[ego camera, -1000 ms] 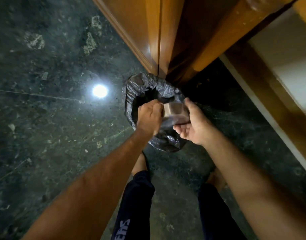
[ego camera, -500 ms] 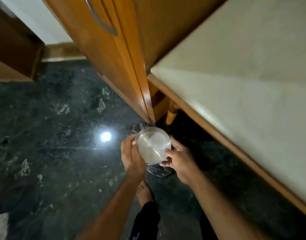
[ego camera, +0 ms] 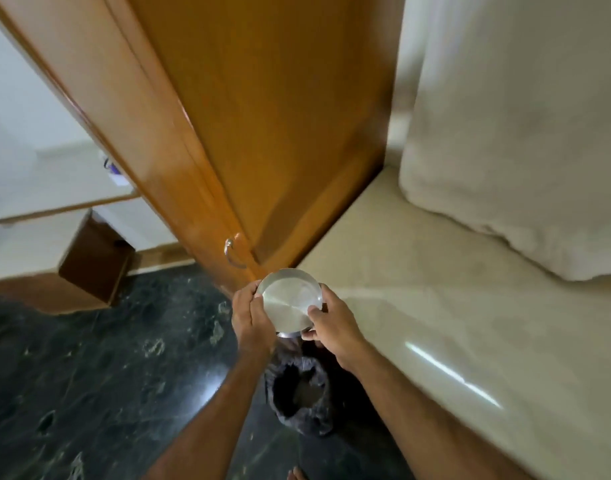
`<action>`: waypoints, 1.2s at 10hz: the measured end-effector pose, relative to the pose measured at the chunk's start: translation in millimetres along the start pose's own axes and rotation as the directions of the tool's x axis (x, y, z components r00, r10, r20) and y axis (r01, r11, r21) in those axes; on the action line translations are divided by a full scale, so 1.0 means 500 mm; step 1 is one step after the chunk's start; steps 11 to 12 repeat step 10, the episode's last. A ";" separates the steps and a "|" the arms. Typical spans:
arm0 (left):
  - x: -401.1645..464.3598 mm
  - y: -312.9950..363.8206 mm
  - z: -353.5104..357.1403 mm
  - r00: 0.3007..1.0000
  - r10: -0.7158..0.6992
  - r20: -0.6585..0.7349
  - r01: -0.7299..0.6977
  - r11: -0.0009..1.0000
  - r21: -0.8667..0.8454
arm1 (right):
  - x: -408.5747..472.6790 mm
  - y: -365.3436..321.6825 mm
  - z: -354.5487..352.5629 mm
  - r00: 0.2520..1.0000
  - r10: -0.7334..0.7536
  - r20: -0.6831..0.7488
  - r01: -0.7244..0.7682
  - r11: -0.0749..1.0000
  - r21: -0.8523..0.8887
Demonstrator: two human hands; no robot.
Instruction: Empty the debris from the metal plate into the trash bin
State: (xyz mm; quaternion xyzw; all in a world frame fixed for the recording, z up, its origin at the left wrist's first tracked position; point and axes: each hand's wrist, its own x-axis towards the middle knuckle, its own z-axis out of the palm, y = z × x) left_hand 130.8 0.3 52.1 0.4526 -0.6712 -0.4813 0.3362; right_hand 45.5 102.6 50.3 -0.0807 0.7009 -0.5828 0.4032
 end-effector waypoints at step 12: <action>0.058 0.038 0.326 0.501 -0.133 0.855 -0.631 0.620 0.466 | 0.081 0.006 -0.380 0.993 -0.012 -0.120 -0.088 0.615 -0.783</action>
